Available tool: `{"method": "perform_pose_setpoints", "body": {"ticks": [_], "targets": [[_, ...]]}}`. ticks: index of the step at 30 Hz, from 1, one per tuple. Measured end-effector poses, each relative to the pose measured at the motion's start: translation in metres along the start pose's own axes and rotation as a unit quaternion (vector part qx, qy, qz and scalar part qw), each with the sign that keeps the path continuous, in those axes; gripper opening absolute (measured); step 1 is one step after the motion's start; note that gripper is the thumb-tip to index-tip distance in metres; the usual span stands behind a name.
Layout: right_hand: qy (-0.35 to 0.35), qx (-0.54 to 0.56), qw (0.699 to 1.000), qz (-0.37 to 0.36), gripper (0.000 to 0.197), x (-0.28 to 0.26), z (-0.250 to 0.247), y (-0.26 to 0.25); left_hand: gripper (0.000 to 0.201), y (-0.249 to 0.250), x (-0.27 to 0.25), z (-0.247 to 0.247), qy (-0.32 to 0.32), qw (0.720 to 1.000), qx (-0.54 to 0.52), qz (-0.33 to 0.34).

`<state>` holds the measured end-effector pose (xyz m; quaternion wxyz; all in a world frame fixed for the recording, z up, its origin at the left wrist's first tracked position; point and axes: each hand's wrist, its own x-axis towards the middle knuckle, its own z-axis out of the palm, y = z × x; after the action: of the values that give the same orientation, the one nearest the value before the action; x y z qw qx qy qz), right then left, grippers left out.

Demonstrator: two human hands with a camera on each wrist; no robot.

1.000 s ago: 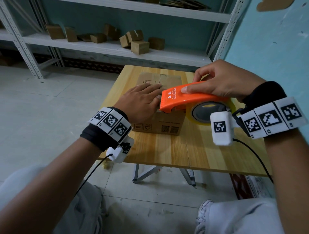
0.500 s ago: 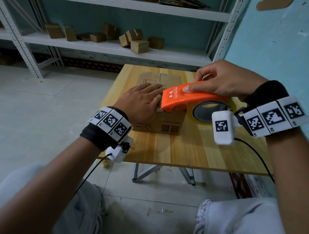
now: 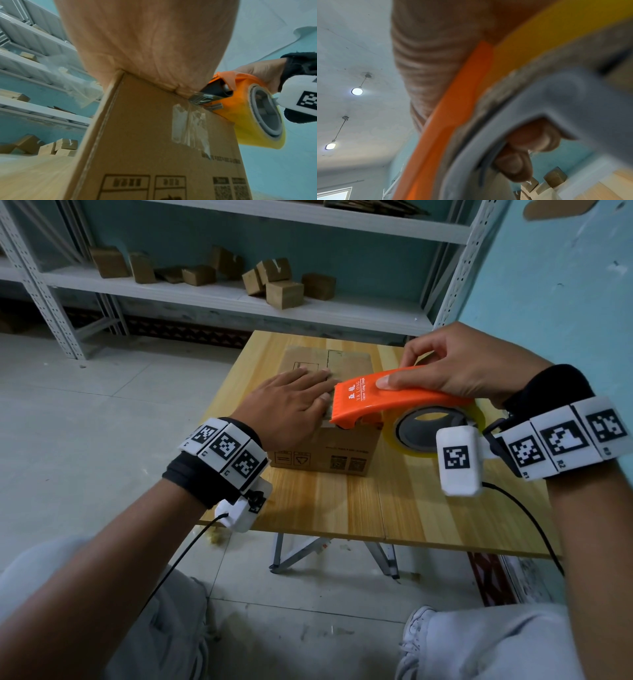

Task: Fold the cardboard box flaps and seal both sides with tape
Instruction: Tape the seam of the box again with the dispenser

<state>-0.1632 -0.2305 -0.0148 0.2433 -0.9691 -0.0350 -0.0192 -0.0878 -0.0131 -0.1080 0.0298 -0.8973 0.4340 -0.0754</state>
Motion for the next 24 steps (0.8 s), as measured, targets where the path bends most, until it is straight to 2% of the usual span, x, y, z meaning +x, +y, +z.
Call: {"method": "perform_pose_setpoints", "body": {"ticks": [6, 10, 13, 16, 20, 24], "targets": [[0.015, -0.013, 1.0, 0.015, 0.041, -0.008, -0.01, 0.012, 0.083, -0.004, 0.005, 0.009, 0.008, 0.996, -0.071, -0.052], [0.014, -0.015, 1.0, 0.019, 0.039, -0.012, -0.009, 0.015, 0.077, -0.001, 0.003, 0.004, 0.002, 0.996, -0.07, -0.051], [0.016, -0.012, 1.0, 0.02, 0.04, -0.012, -0.008, 0.015, 0.084, -0.001, 0.004, 0.007, 0.034, 0.996, -0.066, -0.053], [0.014, -0.015, 1.0, 0.02, 0.04, -0.011, -0.008, 0.017, 0.084, 0.001, 0.006, 0.003, 0.013, 0.995, -0.087, -0.052], [0.012, -0.014, 1.0, 0.018, 0.039, -0.01, -0.009, 0.016, 0.048, 0.005, 0.004, -0.007, 0.011, 0.977, -0.182, -0.108], [0.012, -0.007, 1.0, 0.018, 0.038, -0.01, -0.009, 0.015, 0.045, 0.008, 0.003, -0.011, 0.029, 0.966, -0.23, -0.116]]}}
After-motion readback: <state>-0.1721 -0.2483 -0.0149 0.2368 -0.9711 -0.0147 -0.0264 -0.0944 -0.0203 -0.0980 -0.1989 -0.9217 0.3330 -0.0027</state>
